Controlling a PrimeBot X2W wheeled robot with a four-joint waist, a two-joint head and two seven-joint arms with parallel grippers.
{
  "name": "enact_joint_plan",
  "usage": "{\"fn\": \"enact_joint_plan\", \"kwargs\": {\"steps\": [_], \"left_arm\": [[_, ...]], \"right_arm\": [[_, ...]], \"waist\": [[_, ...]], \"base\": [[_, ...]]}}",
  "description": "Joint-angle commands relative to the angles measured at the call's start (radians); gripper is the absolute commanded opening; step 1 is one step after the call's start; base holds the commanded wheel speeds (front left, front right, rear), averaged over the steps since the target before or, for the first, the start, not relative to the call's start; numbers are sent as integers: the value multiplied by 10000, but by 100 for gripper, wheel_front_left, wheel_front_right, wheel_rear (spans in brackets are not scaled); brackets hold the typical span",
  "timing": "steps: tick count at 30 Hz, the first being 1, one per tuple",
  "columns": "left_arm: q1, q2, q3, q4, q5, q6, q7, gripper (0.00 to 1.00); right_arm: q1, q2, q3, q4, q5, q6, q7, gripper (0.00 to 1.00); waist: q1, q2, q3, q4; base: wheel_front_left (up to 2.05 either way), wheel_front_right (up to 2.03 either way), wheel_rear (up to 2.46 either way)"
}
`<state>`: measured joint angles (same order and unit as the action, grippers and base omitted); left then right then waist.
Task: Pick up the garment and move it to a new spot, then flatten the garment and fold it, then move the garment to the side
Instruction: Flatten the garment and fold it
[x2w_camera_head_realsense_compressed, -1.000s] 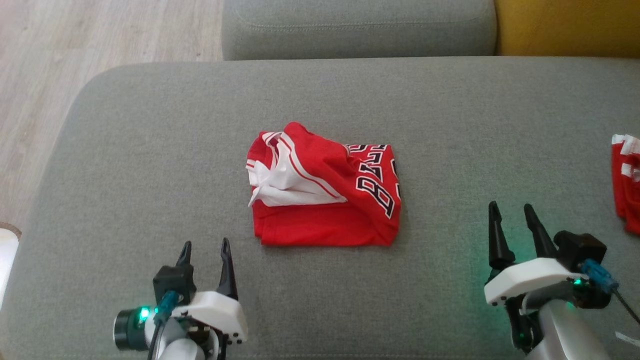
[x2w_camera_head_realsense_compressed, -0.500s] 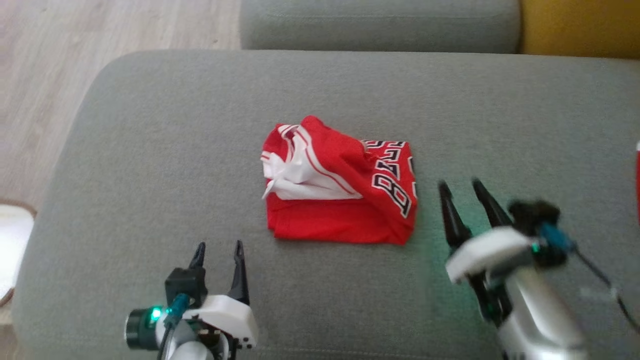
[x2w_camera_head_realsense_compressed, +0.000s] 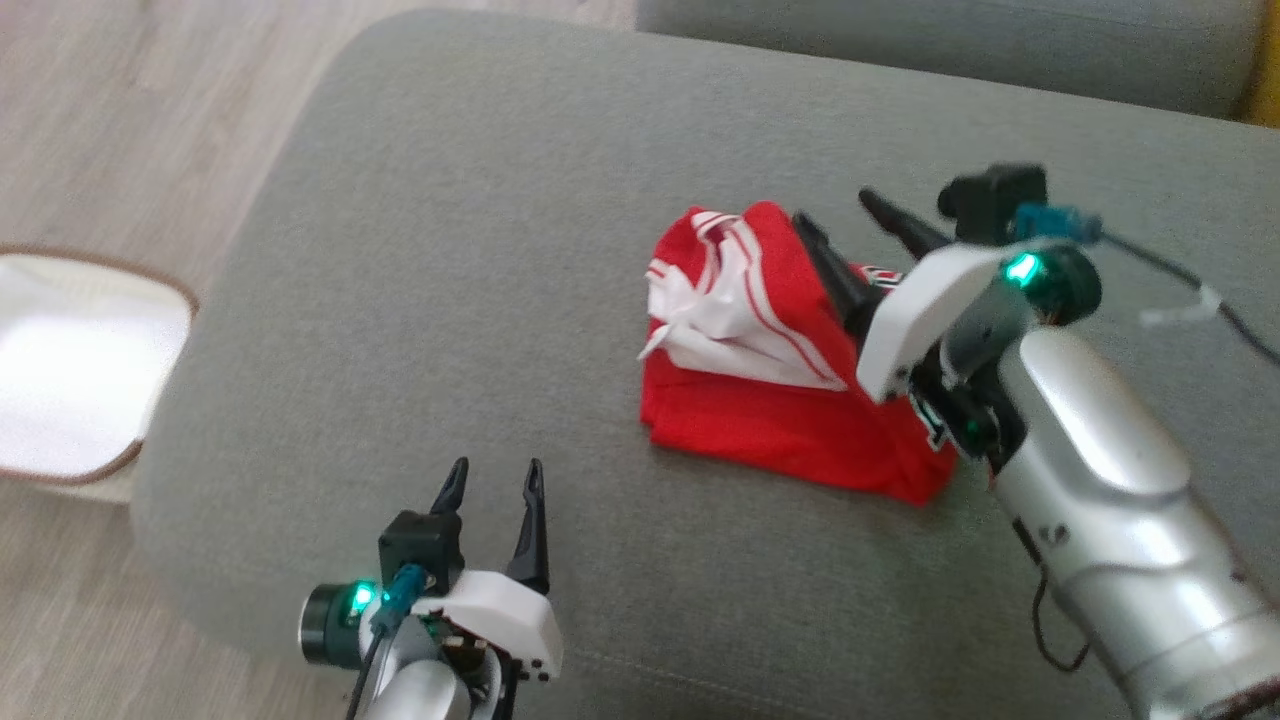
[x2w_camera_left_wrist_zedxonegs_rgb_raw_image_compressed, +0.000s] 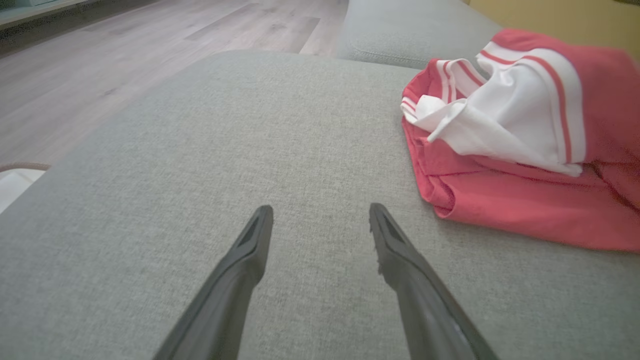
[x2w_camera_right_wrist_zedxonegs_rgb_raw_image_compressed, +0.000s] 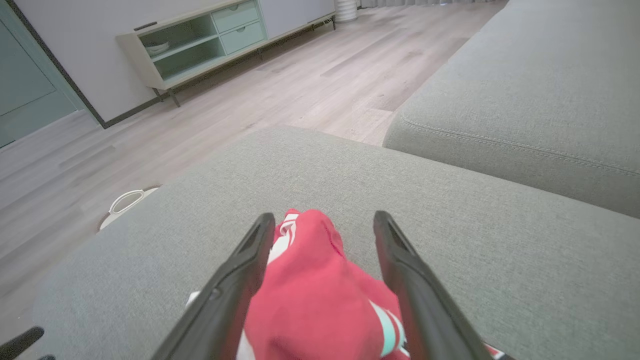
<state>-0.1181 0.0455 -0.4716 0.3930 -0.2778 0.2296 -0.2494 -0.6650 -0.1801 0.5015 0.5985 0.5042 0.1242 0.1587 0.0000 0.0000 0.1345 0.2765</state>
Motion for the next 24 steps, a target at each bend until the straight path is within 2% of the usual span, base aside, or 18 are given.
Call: {"fn": "enact_joint_plan", "kwargs": {"steps": [1, 8, 14, 15, 16, 17, 18, 19, 24], "left_arm": [[-425, 47, 244, -323, -116, 58, -124, 100], [-476, 47, -8, -383, -304, 144, -124, 100], [-520, 47, -202, -436, -410, 191, -124, 100], [-530, 47, -223, -451, -428, 203, -124, 100], [-538, 47, -236, -464, -446, 215, -124, 100], [-550, 47, -247, -476, -457, 225, -124, 100], [-550, 47, -247, -476, -457, 225, -124, 100], [-563, 47, -256, -486, -470, 233, -124, 100], [-598, 47, -235, -497, -512, 246, -124, 100]], "right_arm": [[-487, 12, 177, -212, 186, 65, 77, 100], [-1265, -325, 958, 505, 855, 65, 931, 100], [-1679, -455, 1421, 1178, 899, 65, 1392, 100], [-1734, -469, 1485, 1279, 852, 65, 1405, 96], [-1769, -471, 1578, 1359, 824, 65, 1432, 87], [-1795, -463, 1638, 1419, 833, 65, 1429, 54], [-1795, -463, 1638, 1419, 833, 65, 1429, 54], [-1817, -460, 1727, 1453, 838, 65, 1419, 2], [-1892, -499, 2033, 1397, 1061, 65, 1079, 0]], "waist": [[0, 0, 205, 322], [0, 0, 382, 763], [0, 0, 486, 891], [0, 0, 502, 904], [0, 0, 520, 911], [0, 0, 545, 917], [0, 0, 545, 917], [0, 0, 567, 924], [0, 0, 634, 910]], "base": [[0, 0, 0], [0, 0, 0], [0, 0, 0], [0, 0, 0], [0, 0, 0], [0, 0, 0], [0, 0, 0], [0, 0, 0], [0, 0, 0]]}}
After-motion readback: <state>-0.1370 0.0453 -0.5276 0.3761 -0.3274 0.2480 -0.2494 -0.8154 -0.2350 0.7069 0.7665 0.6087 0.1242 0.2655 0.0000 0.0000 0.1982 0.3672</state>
